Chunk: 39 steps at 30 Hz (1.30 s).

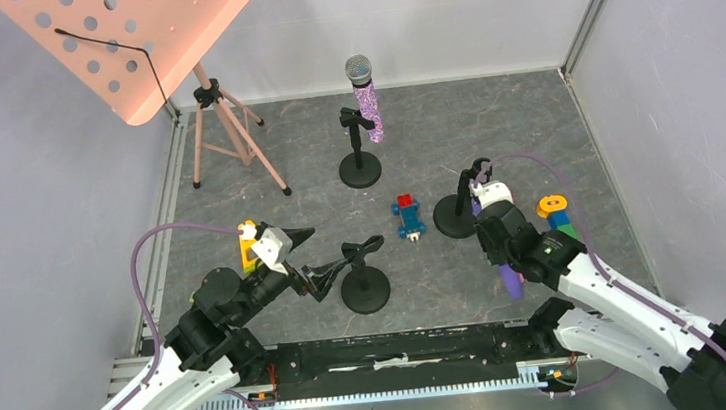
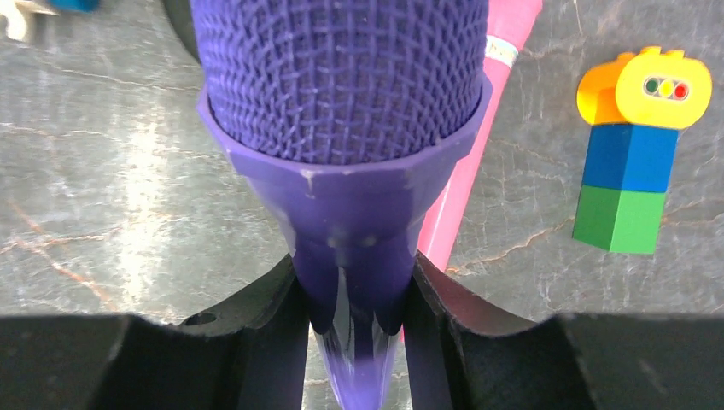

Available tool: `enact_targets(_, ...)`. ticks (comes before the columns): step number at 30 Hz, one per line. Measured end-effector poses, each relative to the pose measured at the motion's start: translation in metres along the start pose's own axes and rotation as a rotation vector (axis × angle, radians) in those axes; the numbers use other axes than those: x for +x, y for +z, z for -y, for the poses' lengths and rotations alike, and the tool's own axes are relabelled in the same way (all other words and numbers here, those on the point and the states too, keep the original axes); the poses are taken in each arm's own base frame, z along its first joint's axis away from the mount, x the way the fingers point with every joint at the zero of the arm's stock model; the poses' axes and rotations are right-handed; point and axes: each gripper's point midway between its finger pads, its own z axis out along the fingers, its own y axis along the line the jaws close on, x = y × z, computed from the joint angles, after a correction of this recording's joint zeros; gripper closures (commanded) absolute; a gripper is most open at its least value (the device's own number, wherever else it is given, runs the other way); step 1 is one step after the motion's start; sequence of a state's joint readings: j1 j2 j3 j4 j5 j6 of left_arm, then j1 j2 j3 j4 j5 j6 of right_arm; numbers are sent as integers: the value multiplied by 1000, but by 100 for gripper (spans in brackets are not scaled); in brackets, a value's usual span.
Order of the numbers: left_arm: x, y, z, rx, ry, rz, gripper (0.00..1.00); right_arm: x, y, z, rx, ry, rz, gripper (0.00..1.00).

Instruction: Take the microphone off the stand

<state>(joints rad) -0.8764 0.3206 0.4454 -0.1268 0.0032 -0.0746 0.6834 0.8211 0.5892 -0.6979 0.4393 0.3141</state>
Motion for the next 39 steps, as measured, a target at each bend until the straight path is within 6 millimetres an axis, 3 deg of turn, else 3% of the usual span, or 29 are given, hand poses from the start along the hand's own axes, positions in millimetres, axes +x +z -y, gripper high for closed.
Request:
enact_targets(9,0,0,0,0,0,0,0,16,26,30,-29,189,-29,62)
enact_targets(17,0,0,0,0,0,0,0,0,36,27,-101,268,65,56)
enact_targets(23,0,0,0,0,0,0,0,3,48,31,-84,299,84,49)
enact_targets(39,0,0,0,0,0,0,0,1,66,36,-49,330,172,55)
